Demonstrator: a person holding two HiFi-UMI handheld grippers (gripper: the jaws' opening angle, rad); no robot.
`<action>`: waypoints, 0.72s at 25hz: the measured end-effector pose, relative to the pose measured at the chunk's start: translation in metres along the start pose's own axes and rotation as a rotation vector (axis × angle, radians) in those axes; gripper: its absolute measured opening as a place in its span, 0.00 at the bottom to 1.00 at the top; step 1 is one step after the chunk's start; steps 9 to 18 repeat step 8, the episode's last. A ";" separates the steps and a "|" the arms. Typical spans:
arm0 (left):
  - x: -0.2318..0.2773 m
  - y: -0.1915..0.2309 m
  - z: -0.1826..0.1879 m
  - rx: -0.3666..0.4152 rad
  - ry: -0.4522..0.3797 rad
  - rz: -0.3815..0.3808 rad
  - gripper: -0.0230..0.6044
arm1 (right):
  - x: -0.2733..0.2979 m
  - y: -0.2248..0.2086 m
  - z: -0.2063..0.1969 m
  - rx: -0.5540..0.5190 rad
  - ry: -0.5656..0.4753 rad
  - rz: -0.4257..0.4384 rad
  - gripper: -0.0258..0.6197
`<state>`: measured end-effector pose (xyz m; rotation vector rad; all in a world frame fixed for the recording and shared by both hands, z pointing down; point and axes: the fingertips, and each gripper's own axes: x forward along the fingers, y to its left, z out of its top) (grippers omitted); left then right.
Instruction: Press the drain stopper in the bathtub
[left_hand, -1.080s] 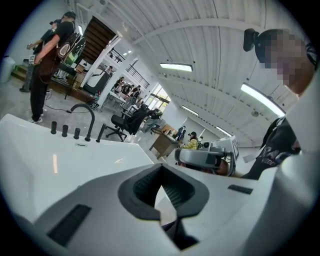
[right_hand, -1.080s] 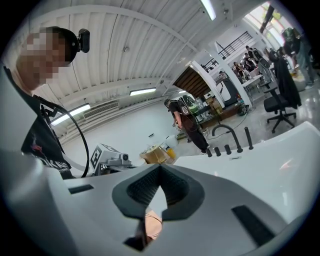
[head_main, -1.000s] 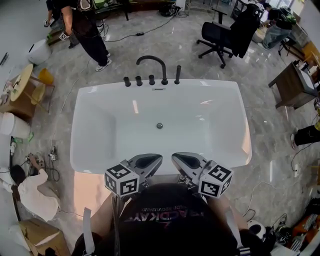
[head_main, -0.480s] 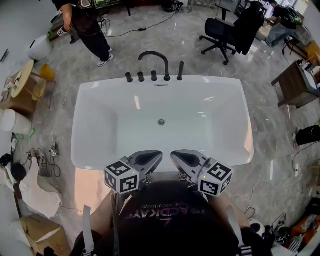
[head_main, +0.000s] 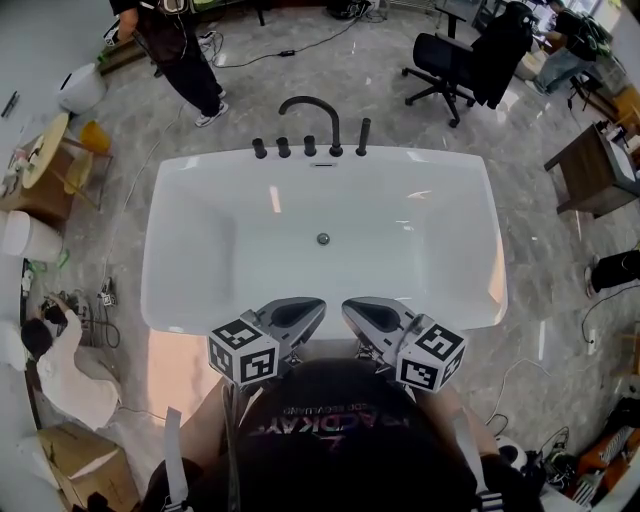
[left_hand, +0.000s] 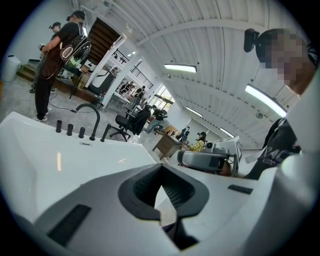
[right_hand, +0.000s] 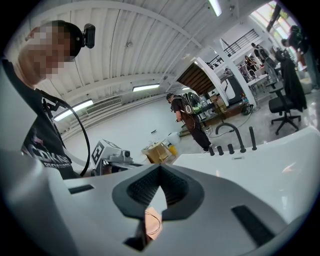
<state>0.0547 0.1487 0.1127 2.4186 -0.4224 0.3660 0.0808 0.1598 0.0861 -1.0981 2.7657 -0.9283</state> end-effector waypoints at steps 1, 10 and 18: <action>0.000 0.000 0.000 0.001 0.000 0.000 0.05 | 0.000 0.001 0.000 -0.002 0.000 0.001 0.06; -0.004 -0.001 -0.002 0.004 -0.004 0.001 0.05 | -0.001 0.004 -0.003 -0.002 -0.006 -0.004 0.06; -0.004 -0.001 -0.002 0.004 -0.004 0.001 0.05 | -0.001 0.004 -0.003 -0.002 -0.006 -0.004 0.06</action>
